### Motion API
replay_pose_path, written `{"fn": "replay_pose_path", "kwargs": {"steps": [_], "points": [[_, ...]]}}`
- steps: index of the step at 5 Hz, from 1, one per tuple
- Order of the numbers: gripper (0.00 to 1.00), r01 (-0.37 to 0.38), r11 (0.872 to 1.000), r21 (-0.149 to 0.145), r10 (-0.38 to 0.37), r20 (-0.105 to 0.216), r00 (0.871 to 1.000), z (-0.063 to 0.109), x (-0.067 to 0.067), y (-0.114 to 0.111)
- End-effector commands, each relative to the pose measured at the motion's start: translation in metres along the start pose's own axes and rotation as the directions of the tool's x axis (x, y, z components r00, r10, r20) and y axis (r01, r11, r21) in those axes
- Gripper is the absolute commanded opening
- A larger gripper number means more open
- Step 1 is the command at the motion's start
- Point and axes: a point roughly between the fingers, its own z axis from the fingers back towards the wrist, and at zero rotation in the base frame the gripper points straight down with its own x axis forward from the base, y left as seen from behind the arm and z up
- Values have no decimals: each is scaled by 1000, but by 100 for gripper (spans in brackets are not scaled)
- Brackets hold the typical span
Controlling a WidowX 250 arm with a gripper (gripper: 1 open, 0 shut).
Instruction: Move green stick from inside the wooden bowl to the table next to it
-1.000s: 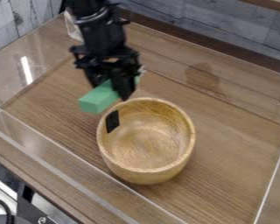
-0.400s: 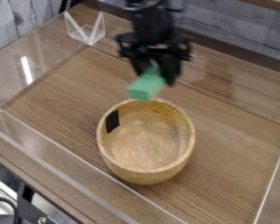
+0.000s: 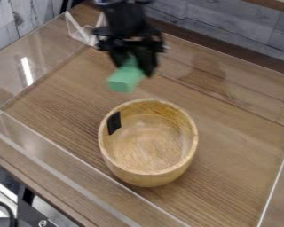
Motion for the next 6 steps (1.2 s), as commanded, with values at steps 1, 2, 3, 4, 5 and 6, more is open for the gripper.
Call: {"fn": "replay_pose_path", "kwargs": {"steps": [1, 2, 3, 4, 5, 6], "points": [[0, 24, 1000, -3, -24, 49, 999, -2, 7, -33], [0, -3, 1000, 15, 2, 66, 998, 6, 10, 5], [0, -32, 999, 32, 29, 82, 996, 12, 12, 44], [0, -3, 1000, 17, 1, 89, 996, 3, 13, 9], [0, 35, 999, 5, -35, 94, 995, -10, 13, -28], [0, 9, 1000, 24, -12, 112, 994, -2, 17, 10]]}}
